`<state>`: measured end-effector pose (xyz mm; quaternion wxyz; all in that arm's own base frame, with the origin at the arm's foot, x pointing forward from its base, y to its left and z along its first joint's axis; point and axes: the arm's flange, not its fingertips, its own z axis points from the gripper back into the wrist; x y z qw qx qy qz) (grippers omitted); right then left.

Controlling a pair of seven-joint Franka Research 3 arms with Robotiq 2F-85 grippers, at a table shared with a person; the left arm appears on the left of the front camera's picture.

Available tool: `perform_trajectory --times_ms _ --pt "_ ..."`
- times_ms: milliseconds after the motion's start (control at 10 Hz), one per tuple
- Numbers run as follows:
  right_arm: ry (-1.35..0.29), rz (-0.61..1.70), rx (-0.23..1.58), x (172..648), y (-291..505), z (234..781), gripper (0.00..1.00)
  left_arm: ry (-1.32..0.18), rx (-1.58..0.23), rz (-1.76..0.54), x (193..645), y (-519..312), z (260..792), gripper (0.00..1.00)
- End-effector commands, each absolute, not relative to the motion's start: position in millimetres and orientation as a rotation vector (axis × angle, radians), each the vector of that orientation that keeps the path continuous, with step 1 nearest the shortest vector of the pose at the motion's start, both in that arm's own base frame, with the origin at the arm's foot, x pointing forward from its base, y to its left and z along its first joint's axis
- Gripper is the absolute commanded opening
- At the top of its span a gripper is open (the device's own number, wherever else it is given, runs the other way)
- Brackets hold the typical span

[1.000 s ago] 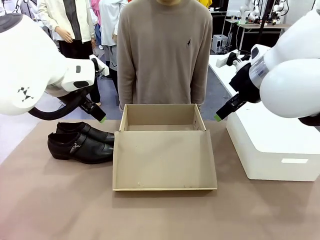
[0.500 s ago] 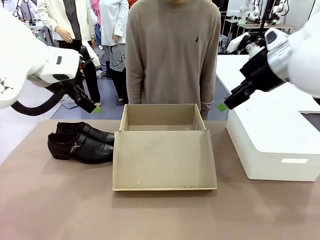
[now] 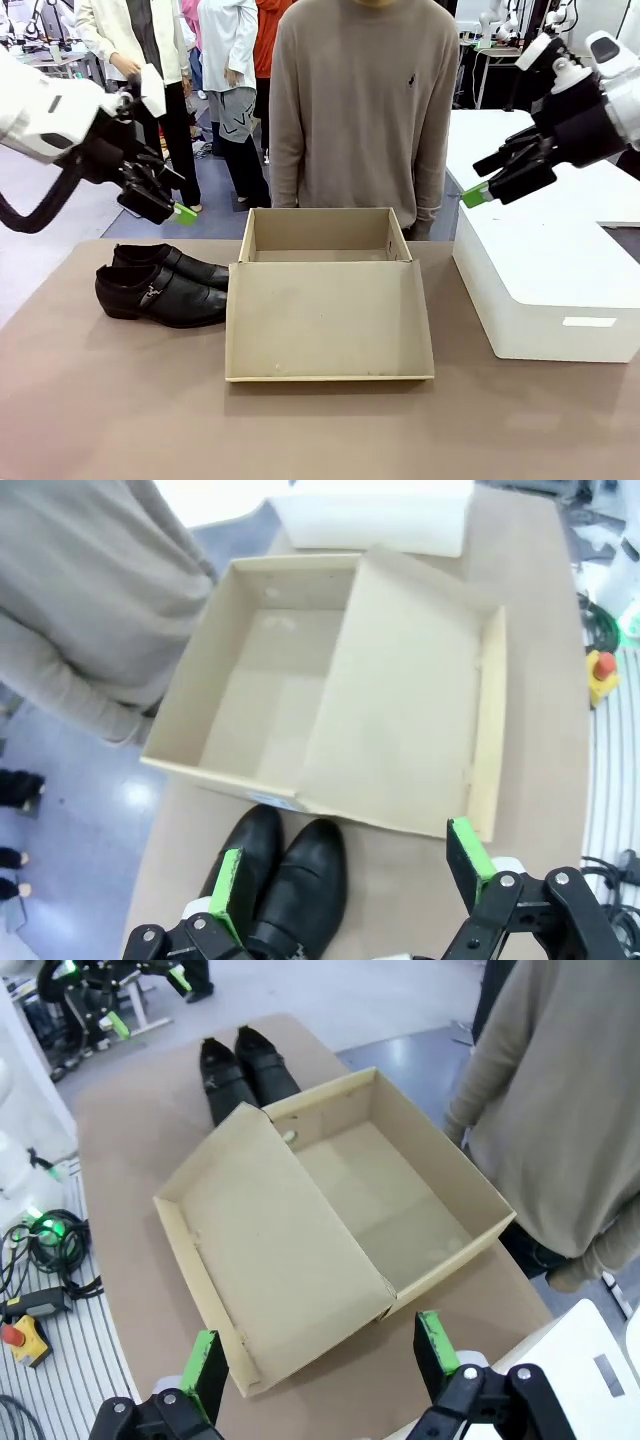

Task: Pack the shoes into the box.
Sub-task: Place one shoe of the Shoes into the Shoes Box.

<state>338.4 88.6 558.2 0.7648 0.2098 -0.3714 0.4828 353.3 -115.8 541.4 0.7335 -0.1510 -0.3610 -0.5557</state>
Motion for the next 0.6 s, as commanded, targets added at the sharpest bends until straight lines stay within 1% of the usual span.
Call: perform_trajectory --times_ms 0,500 --pt "-0.834 1.103 0.501 333.9 76.6 541.8 1.00 -0.764 -0.346 -1.227 359.5 -100.6 550.2 1.00" --pt "-0.839 1.118 0.522 331.1 62.9 542.0 1.00 -0.778 -0.307 -1.229 362.2 -99.1 569.3 1.00"
